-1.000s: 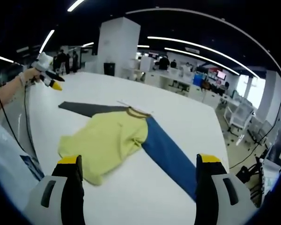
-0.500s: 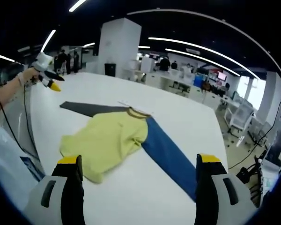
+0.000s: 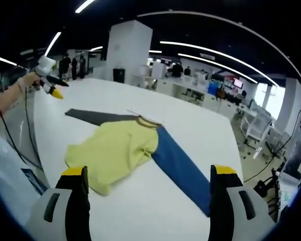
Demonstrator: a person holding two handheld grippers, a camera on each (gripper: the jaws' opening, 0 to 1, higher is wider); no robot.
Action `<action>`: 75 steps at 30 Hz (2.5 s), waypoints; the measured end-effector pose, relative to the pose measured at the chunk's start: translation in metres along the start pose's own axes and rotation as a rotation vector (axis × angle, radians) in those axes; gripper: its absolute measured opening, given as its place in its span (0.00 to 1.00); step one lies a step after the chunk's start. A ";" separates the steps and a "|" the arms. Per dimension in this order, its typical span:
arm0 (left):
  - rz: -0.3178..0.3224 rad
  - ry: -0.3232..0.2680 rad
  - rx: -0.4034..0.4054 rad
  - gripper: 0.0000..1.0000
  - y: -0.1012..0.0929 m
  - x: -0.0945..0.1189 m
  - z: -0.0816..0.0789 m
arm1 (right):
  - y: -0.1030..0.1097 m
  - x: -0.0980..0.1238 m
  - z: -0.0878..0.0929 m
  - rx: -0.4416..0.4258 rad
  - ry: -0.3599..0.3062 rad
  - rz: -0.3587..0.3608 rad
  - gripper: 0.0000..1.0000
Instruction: Fold the garment on the visible template until the final outline fits inside the template.
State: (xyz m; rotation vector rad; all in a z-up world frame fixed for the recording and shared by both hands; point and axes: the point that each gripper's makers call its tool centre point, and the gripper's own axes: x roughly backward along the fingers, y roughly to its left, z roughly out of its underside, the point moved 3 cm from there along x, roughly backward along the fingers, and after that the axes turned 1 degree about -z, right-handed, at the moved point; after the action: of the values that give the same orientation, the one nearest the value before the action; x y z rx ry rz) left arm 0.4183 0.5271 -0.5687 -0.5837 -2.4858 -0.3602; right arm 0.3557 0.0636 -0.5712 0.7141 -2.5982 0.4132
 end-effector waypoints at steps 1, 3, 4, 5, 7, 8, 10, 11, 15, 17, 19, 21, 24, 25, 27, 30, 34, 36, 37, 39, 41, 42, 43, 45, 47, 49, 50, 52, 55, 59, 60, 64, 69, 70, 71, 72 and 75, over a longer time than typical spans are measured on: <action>0.000 -0.003 -0.001 0.85 -0.001 0.000 0.000 | 0.000 0.000 0.000 0.000 0.000 -0.001 1.00; 0.004 -0.011 -0.002 0.86 -0.001 0.001 -0.001 | 0.001 0.000 -0.001 0.002 -0.002 -0.004 1.00; 0.007 -0.014 0.006 0.86 -0.001 0.001 -0.001 | 0.002 0.000 -0.001 0.004 -0.001 -0.005 1.00; 0.008 -0.013 0.012 0.86 -0.002 0.001 -0.001 | 0.002 0.001 -0.001 0.005 0.000 -0.007 1.00; 0.007 -0.012 0.004 0.87 -0.003 0.002 -0.001 | 0.002 0.001 -0.002 0.007 -0.003 -0.007 1.00; 0.010 -0.014 0.002 0.88 -0.005 0.003 -0.002 | 0.002 0.002 -0.002 0.007 -0.005 -0.007 1.00; 0.015 -0.015 0.004 0.89 -0.007 0.004 -0.002 | 0.002 0.002 -0.002 0.007 -0.004 -0.007 1.00; 0.017 -0.018 0.011 0.90 -0.007 0.004 -0.003 | 0.001 0.003 -0.002 0.007 -0.003 -0.005 1.00; 0.021 -0.033 0.015 0.90 -0.011 0.007 -0.005 | 0.001 0.004 -0.001 0.012 0.003 -0.007 1.00; 0.025 -0.033 0.012 0.91 -0.014 0.008 -0.006 | 0.001 0.005 0.000 0.013 0.006 -0.009 1.00; 0.033 -0.038 0.004 0.92 -0.018 0.009 -0.007 | 0.002 0.005 0.000 0.012 0.008 -0.012 1.00; 0.031 -0.034 0.004 0.95 -0.020 0.009 -0.006 | 0.003 0.006 -0.001 0.014 0.008 -0.014 1.00; 0.037 -0.034 -0.006 0.96 -0.023 0.010 -0.005 | 0.004 0.006 -0.001 0.016 0.007 -0.017 1.00; 0.037 -0.034 -0.001 0.96 -0.023 0.010 -0.005 | 0.004 0.006 -0.001 0.016 0.008 -0.017 1.00; 0.040 -0.039 0.000 0.97 -0.024 0.010 -0.005 | 0.005 0.006 0.000 0.018 0.011 -0.018 1.00; 0.046 -0.035 -0.003 0.97 -0.027 0.011 -0.003 | 0.006 0.007 0.000 0.017 0.008 -0.021 1.00; 0.057 -0.034 -0.003 0.98 -0.031 0.012 -0.002 | 0.007 0.006 -0.001 0.020 0.009 -0.024 1.00; 0.057 -0.038 -0.007 0.99 -0.032 0.013 -0.002 | 0.007 0.006 -0.001 0.021 0.010 -0.024 1.00; 0.062 -0.037 -0.006 0.99 -0.033 0.013 -0.002 | 0.007 0.006 0.000 0.022 0.011 -0.024 1.00; 0.065 -0.039 -0.005 0.99 -0.035 0.014 -0.002 | 0.007 0.006 -0.001 0.021 0.008 -0.026 1.00; 0.071 -0.039 -0.006 0.99 -0.037 0.014 -0.002 | 0.007 0.006 -0.001 0.022 0.007 -0.027 1.00; 0.073 -0.036 -0.007 0.99 -0.037 0.015 -0.001 | 0.008 0.006 -0.001 0.022 0.007 -0.027 1.00; 0.080 -0.036 -0.015 0.99 -0.039 0.015 -0.001 | 0.008 0.006 -0.001 0.022 0.008 -0.028 1.00; 0.087 -0.034 -0.015 0.99 -0.040 0.015 -0.001 | 0.008 0.006 -0.001 0.022 0.008 -0.029 1.00; 0.091 -0.030 -0.019 0.99 -0.043 0.015 0.000 | 0.008 0.007 0.000 0.020 0.009 -0.029 1.00; 0.093 -0.032 -0.022 0.99 -0.044 0.016 -0.001 | 0.008 0.007 0.000 0.020 0.010 -0.028 1.00; 0.095 -0.034 -0.021 0.99 -0.045 0.016 -0.002 | 0.008 0.007 0.000 0.019 0.009 -0.028 1.00; 0.097 -0.035 -0.024 0.99 -0.046 0.016 -0.003 | 0.008 0.007 0.000 0.019 0.009 -0.025 1.00; 0.085 -0.045 -0.039 0.99 -0.045 0.017 -0.006 | 0.007 0.007 -0.001 0.017 0.005 -0.024 1.00; 0.082 -0.050 -0.042 0.99 -0.047 0.018 -0.008 | 0.007 0.007 -0.001 0.017 0.004 -0.023 1.00; 0.082 -0.049 -0.042 0.99 -0.047 0.018 -0.008 | 0.008 0.006 -0.001 0.016 0.004 -0.024 1.00; 0.089 -0.046 -0.049 0.99 -0.051 0.019 -0.009 | 0.008 0.005 -0.001 0.018 0.006 -0.028 1.00; 0.091 -0.048 -0.050 0.99 -0.053 0.019 -0.009 | 0.010 0.003 -0.002 0.020 0.005 -0.035 1.00; 0.090 -0.048 -0.051 0.99 -0.053 0.019 -0.009 | 0.010 0.003 -0.002 0.021 0.004 -0.034 1.00; 0.091 -0.046 -0.050 0.99 -0.053 0.019 -0.009 | 0.010 0.002 -0.002 0.021 0.005 -0.038 1.00; 0.096 -0.045 -0.049 0.99 -0.054 0.019 -0.008 | 0.010 0.002 -0.002 0.019 0.007 -0.040 1.00; 0.102 -0.044 -0.051 0.99 -0.056 0.018 -0.008 | 0.011 0.001 -0.001 0.021 0.009 -0.043 1.00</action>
State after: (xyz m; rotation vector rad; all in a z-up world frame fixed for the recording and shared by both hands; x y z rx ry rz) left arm 0.3812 0.4818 -0.5592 -0.7439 -2.4836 -0.3760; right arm 0.3495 0.0723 -0.5712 0.7716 -2.5688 0.4306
